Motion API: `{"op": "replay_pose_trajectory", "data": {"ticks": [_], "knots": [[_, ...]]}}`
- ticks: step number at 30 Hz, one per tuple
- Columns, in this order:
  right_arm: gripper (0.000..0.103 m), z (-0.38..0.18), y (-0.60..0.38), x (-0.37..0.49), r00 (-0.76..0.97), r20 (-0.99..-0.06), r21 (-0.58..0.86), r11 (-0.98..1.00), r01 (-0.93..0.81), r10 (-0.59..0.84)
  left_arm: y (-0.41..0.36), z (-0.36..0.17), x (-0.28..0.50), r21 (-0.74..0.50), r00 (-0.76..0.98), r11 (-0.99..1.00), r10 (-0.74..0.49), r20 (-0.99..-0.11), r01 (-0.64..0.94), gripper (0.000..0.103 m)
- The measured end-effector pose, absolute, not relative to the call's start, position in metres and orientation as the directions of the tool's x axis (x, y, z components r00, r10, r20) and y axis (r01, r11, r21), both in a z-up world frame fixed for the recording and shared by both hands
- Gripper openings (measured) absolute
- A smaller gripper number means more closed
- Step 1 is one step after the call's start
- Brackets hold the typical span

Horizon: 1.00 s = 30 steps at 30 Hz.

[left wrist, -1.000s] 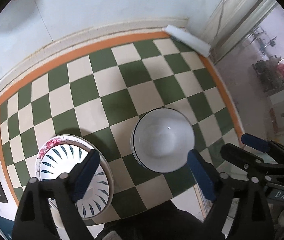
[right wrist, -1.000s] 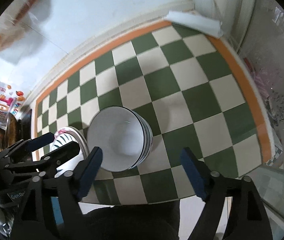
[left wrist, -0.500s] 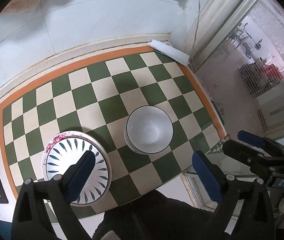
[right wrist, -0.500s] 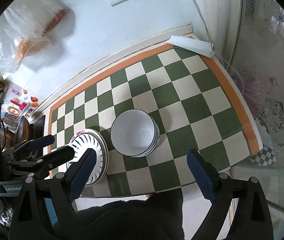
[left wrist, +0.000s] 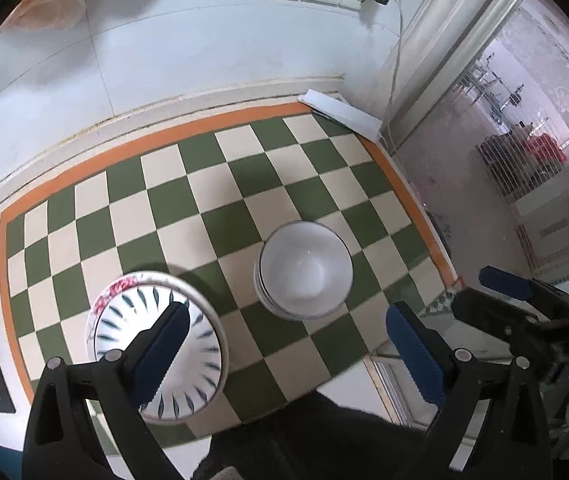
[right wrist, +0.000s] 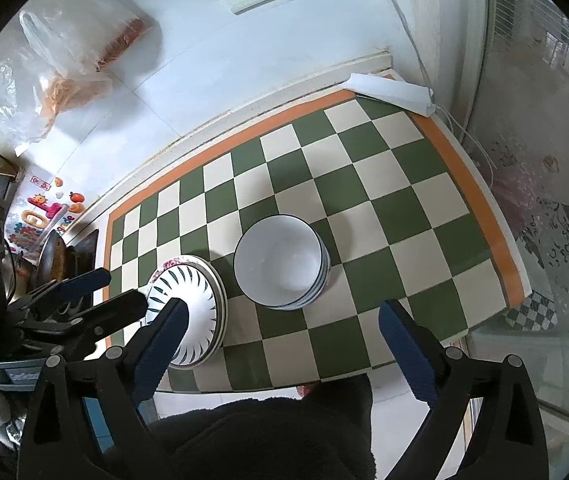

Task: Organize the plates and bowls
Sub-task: 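Grasp the bowl stack rim with both grippers and lift it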

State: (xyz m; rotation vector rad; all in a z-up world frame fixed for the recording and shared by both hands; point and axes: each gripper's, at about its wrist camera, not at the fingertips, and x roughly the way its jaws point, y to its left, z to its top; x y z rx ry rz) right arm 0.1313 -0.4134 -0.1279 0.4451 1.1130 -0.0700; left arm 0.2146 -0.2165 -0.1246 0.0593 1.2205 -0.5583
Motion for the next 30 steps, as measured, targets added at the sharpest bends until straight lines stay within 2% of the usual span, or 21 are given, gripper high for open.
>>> {"op": "replay_pose_trajectory", "data": {"ticks": [4,9,14,20,23,26,27,28,30], "knots": [[0.099,-0.144,-0.413,0.144,0.434,-0.885,0.301,0.918,0.259,0.167,-0.218,-0.148,0.235,-0.283,0.218,0.872,-0.39,-0.895,0.399,0.101],[0.099,-0.188,-0.423,0.167,0.399,-0.879,0.387,0.88,0.276,0.261,-0.225,-0.194,0.265,-0.267,0.162,0.889,-0.345,-0.924,0.371,0.101],[0.099,-0.245,-0.437,0.188,0.355,-0.873,0.452,0.826,0.338,0.333,-0.232,-0.251,0.293,-0.282,0.019,0.898,-0.306,-0.952,0.338,0.1],[0.099,-0.31,-0.452,0.204,0.326,-0.842,0.535,0.744,0.4,0.43,-0.237,-0.305,0.319,-0.35,-0.132,0.904,-0.327,-0.936,0.244,0.099],[0.098,-0.341,-0.456,0.21,0.305,-0.818,0.576,0.702,0.419,0.488,-0.246,-0.321,0.325,-0.404,-0.194,0.886,-0.366,-0.91,0.225,0.093],[0.093,-0.365,-0.459,0.213,0.308,-0.779,0.626,0.645,0.438,0.547,-0.255,-0.334,0.327,-0.421,-0.238,0.876,-0.367,-0.899,0.238,0.086],[0.087,-0.373,-0.46,0.214,0.301,-0.773,0.632,0.634,0.445,0.559,-0.258,-0.339,0.326,-0.425,-0.258,0.875,-0.365,-0.894,0.233,0.08],[0.083,-0.378,-0.459,0.215,0.293,-0.77,0.634,0.628,0.452,0.567,-0.259,-0.342,0.326,-0.45,-0.277,0.866,-0.387,-0.88,0.22,0.079],[0.068,-0.389,-0.457,0.218,0.278,-0.746,0.657,0.6,0.456,0.606,-0.261,-0.344,0.324,-0.484,-0.292,0.852,-0.42,-0.859,0.201,0.074]]}}
